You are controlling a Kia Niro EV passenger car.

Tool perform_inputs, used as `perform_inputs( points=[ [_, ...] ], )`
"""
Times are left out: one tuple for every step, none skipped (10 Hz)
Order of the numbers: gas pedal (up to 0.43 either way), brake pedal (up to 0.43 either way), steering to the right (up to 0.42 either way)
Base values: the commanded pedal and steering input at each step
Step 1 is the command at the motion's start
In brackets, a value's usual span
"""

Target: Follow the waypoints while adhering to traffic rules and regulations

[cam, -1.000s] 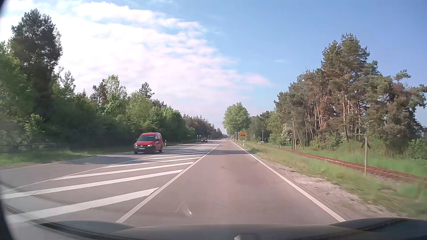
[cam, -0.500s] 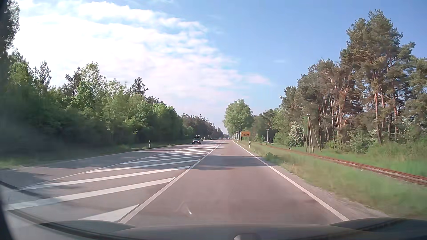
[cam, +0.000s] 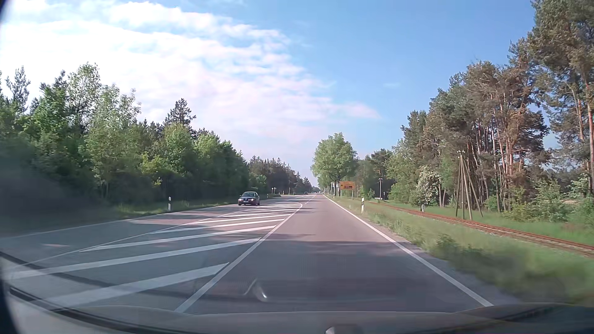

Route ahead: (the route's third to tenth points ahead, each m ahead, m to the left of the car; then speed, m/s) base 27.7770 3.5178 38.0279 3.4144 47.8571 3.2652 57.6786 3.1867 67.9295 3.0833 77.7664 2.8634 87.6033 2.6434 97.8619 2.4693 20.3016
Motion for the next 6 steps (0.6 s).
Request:
perform_inputs(
  points=[
    [0.067, 0.000, 0.000],
    [0.067, 0.000, -0.001],
    [0.067, 0.000, -0.001],
    [0.059, 0.000, -0.001],
    [0.047, 0.000, -0.001],
    [0.000, 0.000, 0.000]
  ],
)
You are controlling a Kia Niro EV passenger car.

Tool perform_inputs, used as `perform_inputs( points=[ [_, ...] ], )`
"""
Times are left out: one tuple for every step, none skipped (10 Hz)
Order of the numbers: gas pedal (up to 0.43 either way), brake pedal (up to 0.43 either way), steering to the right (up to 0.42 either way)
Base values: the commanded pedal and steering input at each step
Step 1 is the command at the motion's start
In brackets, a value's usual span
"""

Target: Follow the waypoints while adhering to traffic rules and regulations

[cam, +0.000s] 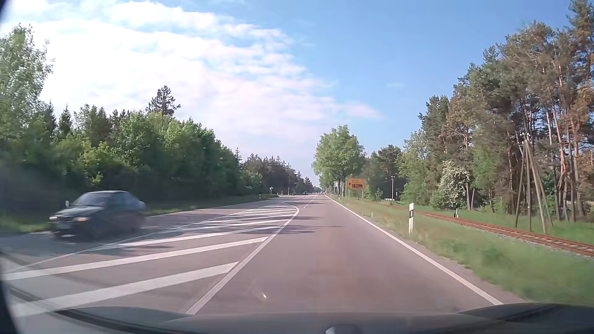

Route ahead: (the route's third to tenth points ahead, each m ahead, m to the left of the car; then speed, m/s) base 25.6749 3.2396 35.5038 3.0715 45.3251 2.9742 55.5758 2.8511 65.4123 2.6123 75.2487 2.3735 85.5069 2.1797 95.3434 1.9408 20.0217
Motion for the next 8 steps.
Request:
perform_inputs(
  points=[
    [0.000, 0.000, 0.000],
    [0.000, 0.000, 0.000],
    [0.000, 0.000, -0.001],
    [0.000, 0.000, -0.001],
    [0.000, 0.006, -0.001],
    [0.000, 0.018, -0.001],
    [0.000, 0.018, -0.001],
    [0.000, 0.018, -0.001]
  ],
)
